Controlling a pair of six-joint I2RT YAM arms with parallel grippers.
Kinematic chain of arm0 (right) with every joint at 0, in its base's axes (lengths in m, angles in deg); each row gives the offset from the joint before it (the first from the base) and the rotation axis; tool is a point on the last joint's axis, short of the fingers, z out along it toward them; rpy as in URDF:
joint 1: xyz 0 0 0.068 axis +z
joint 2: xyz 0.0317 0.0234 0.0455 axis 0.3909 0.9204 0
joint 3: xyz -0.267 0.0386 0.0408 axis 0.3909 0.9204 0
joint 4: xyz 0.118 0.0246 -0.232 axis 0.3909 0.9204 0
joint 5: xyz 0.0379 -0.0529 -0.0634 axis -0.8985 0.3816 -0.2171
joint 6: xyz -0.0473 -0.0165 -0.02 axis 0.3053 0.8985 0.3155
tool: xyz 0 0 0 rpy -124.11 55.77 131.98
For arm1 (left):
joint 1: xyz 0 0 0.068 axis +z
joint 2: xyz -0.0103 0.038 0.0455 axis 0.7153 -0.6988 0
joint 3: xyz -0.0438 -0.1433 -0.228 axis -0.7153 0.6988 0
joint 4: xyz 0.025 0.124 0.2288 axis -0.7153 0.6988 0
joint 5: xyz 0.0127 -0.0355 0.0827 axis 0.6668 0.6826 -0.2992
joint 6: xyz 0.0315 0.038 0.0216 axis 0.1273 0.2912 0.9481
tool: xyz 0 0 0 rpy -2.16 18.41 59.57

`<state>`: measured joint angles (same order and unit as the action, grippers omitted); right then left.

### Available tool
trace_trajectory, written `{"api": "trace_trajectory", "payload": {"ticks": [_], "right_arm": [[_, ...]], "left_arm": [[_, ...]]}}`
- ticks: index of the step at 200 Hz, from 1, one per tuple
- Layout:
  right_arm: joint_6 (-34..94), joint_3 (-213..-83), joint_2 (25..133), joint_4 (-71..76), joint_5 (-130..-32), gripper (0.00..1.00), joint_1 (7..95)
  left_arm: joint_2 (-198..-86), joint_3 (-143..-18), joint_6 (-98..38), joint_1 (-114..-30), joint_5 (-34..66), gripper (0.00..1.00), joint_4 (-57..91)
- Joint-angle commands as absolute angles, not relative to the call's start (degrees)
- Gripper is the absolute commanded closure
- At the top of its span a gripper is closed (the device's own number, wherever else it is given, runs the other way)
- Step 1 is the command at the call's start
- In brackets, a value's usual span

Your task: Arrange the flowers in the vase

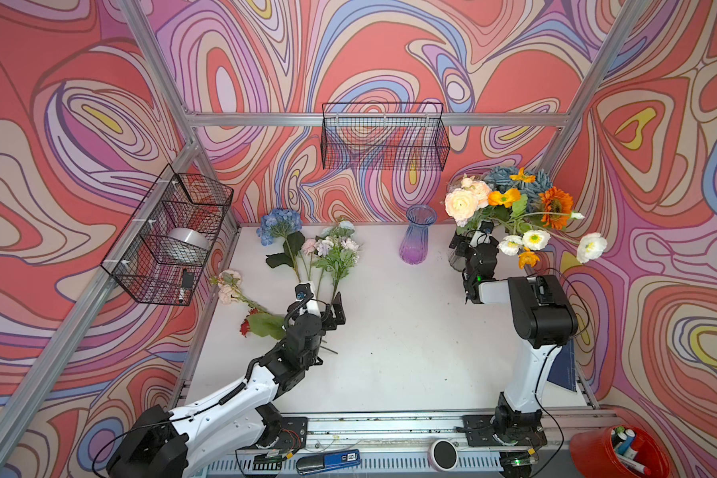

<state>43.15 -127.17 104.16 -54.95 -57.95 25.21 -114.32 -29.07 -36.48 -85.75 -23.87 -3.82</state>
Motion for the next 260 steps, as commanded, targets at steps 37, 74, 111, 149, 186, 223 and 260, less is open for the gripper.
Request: {"api": "trace_trajectory", "payload": {"ticks": [37, 74, 111, 149, 186, 223, 260], "right_arm": [[37.5, -114.9, 86.9, -44.3, -60.0, 0.01, 25.7], [33.4, -109.5, 76.9, -35.9, -63.9, 0.02, 26.6], [33.0, -109.8, 74.4, -32.5, -67.1, 0.02, 32.8], [33.0, -116.1, 83.1, -36.3, -65.3, 0.02, 41.0], [35.7, -124.2, 95.8, -45.2, -61.5, 0.03, 43.3], [42.8, -133.7, 105.8, -47.7, -55.4, 0.02, 43.5], [47.0, -145.3, 112.5, -41.4, -55.0, 0.02, 43.2]], "left_arm": [[-115.0, -32.0, -40.3, -76.8, -15.6, 0.00, -4.2], [-116.2, -31.7, -45.1, -69.9, -12.9, 0.00, -6.3], [-116.9, -30.9, -52.6, -62.8, -9.8, 0.00, -3.5], [-116.9, -31.9, -51.7, -60.5, -7.4, 0.00, 2.1], [-117.0, -31.9, -51.8, -60.2, -5.0, 0.00, 4.2], [-116.0, -30.9, -52.6, -60.2, -2.8, 0.00, 5.7], [-111.4, -27.9, -53.6, -60.2, -2.2, 0.00, 10.3]]}}
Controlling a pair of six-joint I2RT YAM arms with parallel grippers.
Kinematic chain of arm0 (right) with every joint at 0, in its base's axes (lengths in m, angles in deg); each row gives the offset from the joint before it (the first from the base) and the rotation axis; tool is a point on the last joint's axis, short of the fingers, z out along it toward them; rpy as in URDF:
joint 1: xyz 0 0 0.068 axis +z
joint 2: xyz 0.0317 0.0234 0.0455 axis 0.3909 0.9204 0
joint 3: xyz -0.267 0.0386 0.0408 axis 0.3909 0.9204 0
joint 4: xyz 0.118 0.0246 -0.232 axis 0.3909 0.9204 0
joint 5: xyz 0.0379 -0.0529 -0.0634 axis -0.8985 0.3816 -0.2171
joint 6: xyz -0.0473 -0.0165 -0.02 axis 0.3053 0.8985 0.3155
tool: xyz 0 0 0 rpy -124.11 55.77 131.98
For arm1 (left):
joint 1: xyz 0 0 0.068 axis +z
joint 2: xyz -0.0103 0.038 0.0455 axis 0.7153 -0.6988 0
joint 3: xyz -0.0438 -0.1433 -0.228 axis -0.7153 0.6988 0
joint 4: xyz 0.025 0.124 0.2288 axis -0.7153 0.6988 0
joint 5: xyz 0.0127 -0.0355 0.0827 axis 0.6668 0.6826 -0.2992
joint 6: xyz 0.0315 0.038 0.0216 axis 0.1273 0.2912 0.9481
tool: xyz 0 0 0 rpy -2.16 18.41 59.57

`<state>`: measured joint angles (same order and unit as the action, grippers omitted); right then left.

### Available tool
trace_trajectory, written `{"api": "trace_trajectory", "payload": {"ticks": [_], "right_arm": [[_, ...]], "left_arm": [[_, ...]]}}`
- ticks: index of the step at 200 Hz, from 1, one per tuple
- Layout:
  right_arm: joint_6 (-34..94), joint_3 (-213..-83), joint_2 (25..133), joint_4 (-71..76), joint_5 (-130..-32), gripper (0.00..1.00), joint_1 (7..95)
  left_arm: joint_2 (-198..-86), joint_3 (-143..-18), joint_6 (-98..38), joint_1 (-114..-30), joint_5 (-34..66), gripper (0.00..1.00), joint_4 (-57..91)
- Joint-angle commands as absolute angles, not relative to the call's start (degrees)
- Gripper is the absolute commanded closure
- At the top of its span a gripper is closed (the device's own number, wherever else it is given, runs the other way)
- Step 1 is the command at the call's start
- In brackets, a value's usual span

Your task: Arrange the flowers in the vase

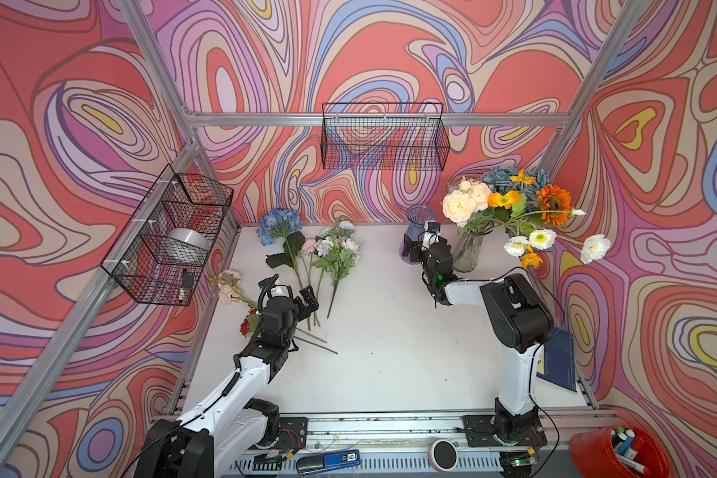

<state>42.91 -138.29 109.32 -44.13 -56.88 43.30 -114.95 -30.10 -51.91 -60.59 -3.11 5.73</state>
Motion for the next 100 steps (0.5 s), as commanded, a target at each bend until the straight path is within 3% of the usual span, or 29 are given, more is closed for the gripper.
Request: {"api": "trace_trajectory", "payload": {"ticks": [1, 37, 69, 93, 100], "right_arm": [[47.1, -145.6, 112.7, -41.3, -55.0, 0.02, 43.2], [49.1, -153.7, 118.3, -39.0, -54.8, 0.01, 42.7], [46.9, -157.2, 121.3, -38.5, -55.9, 0.05, 41.7], [46.8, -157.2, 122.2, -40.8, -57.7, 0.15, 41.7], [46.5, -157.3, 122.5, -41.0, -57.8, 0.26, 41.7]], "left_arm": [[-111.2, -27.9, -53.6, -60.2, -2.2, 0.00, 10.5], [-102.2, -26.4, -53.0, -59.9, -5.3, 0.00, 19.4], [-91.2, -25.5, -52.1, -59.5, -15.0, 0.00, 24.7], [-86.2, -25.3, -52.2, -58.0, -17.2, 0.00, 25.9], [-85.5, -25.4, -52.2, -57.6, -17.7, 0.00, 26.3]]}}
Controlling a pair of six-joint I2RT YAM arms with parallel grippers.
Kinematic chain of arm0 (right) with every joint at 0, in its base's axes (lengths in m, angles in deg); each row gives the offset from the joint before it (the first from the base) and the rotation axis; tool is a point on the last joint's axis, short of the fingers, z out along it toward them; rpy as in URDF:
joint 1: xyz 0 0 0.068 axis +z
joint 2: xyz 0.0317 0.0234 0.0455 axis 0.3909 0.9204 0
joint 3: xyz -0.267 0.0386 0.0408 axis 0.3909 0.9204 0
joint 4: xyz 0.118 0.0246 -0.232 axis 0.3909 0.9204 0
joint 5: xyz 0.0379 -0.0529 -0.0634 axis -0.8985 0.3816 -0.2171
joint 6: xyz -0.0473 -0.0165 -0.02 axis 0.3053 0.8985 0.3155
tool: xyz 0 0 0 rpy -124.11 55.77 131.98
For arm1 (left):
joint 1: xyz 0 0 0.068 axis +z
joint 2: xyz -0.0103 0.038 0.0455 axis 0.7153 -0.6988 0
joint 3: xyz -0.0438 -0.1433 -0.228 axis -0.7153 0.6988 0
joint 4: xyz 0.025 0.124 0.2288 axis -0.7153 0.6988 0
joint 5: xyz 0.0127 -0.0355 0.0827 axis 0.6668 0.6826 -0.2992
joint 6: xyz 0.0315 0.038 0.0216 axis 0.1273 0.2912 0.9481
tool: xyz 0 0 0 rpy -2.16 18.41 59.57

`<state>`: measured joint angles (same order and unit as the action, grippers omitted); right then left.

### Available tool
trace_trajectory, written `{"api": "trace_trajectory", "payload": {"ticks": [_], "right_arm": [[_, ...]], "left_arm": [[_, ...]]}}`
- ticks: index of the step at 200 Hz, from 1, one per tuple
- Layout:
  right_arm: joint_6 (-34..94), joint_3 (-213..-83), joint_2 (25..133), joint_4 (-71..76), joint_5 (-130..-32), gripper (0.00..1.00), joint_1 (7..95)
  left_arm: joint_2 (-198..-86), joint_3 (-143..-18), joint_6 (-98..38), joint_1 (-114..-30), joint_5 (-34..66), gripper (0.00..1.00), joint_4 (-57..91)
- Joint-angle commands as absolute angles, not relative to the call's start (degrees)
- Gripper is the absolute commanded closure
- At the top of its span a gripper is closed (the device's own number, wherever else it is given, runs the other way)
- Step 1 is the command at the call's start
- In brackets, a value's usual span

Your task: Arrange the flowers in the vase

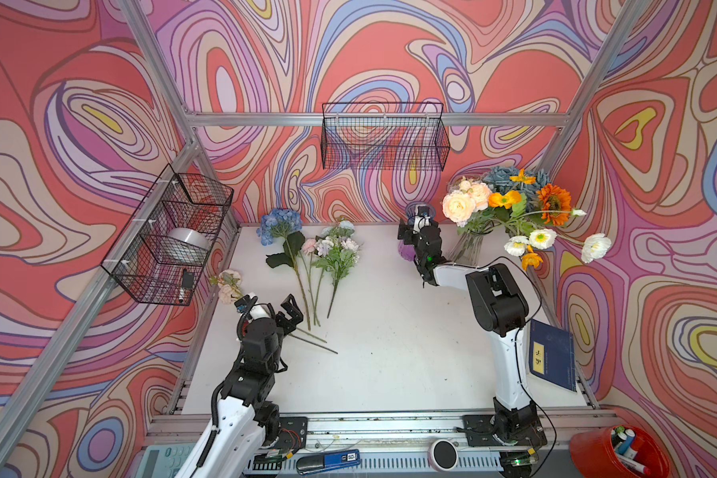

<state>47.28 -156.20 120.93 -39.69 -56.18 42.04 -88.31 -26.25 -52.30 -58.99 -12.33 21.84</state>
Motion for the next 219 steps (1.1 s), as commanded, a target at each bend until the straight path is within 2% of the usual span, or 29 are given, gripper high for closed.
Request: {"api": "trace_trajectory", "payload": {"ticks": [1, 7, 14, 48, 136, 170, 219], "right_arm": [[46.5, -157.3, 122.4, -41.0, -57.8, 0.29, 41.7], [46.4, -157.3, 122.5, -41.1, -57.6, 0.40, 41.7], [46.3, -157.0, 122.4, -41.5, -57.7, 0.46, 41.7], [46.0, -153.5, 119.7, -43.0, -59.0, 0.56, 41.7], [46.0, -126.9, 100.7, -50.0, -58.2, 0.58, 48.7], [47.4, -116.0, 93.5, -53.6, -55.5, 0.58, 56.5], [46.2, -109.4, 86.5, -51.1, -51.1, 0.54, 65.7]], "left_arm": [[-85.5, -25.4, -52.3, -57.6, -17.8, 0.00, 26.3], [-85.2, -25.6, -52.3, -57.3, -18.1, 0.00, 26.7], [-85.0, -25.7, -52.3, -57.1, -18.3, 0.00, 26.9], [-85.5, -26.3, -52.5, -56.2, -18.1, 0.00, 26.5], [-90.1, -26.3, -50.8, -55.4, -9.4, 0.00, 20.0], [-91.8, -26.1, -49.7, -55.4, -5.4, 0.00, 17.6], [-96.5, -28.3, -49.1, -55.4, -2.2, 0.02, 19.1]]}}
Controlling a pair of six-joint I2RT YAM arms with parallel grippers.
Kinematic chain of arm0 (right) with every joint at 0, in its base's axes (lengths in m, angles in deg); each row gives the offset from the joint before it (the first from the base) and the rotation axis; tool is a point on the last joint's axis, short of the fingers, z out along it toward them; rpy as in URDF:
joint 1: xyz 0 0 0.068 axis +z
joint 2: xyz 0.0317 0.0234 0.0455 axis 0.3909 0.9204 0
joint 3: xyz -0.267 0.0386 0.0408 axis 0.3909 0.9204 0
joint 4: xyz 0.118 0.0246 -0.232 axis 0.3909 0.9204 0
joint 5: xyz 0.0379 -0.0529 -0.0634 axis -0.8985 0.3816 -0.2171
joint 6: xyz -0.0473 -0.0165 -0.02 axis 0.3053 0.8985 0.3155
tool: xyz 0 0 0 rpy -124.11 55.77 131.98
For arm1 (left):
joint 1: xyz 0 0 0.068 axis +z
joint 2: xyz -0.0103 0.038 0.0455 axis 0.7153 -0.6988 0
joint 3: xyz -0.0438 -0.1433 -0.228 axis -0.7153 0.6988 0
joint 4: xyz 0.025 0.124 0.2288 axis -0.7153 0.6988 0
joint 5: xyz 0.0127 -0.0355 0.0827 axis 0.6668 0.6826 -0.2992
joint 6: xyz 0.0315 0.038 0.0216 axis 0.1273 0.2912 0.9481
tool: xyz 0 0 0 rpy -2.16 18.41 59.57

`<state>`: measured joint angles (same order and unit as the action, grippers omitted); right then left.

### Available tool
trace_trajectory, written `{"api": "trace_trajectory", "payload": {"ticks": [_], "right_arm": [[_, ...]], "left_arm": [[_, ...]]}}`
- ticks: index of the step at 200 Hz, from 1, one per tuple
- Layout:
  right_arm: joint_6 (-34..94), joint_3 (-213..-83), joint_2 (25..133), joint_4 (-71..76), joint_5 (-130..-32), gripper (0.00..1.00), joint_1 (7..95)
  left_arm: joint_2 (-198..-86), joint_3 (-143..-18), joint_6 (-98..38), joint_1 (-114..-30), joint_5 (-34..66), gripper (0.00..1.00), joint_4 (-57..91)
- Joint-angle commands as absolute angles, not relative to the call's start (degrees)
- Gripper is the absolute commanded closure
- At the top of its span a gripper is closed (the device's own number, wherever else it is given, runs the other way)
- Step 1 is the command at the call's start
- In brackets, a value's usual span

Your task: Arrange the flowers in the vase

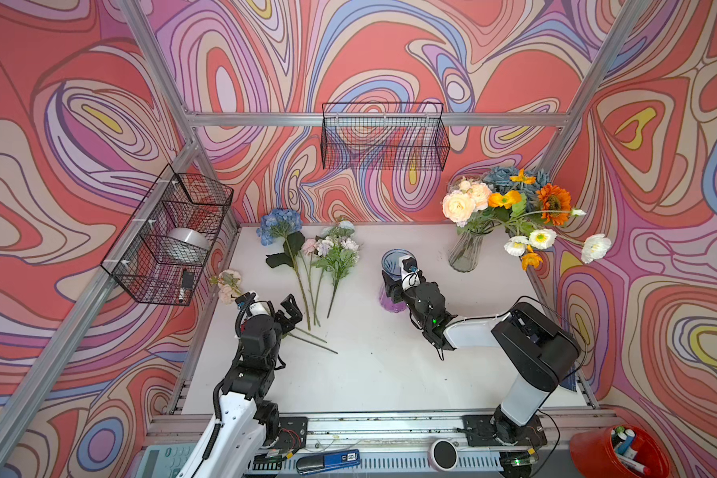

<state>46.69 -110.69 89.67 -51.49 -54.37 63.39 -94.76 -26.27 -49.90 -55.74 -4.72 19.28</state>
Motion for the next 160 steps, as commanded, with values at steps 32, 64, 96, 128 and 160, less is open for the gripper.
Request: {"api": "trace_trajectory", "payload": {"ticks": [32, 64, 96, 128, 160], "right_arm": [[48.1, -110.1, 85.0, -46.4, -52.2, 0.38, 68.5], [48.6, -110.3, 83.7, -42.2, -52.7, 0.08, 69.0], [47.7, -109.0, 81.2, -40.4, -54.0, 0.02, 69.0], [44.6, -107.6, 77.3, -34.1, -56.1, 0.02, 69.1], [40.5, -106.0, 72.3, -25.5, -58.9, 0.02, 69.2]], "left_arm": [[-99.9, -30.3, -48.2, -55.4, -1.1, 0.05, 21.0], [-101.8, -31.6, -47.9, -55.5, -0.2, 0.06, 22.5], [-102.0, -31.8, -48.1, -55.5, -0.3, 0.05, 22.8], [-104.5, -33.2, -48.8, -55.5, -1.4, 0.07, 23.7], [-112.9, -39.7, -49.3, -55.5, -3.1, 0.08, 26.9]]}}
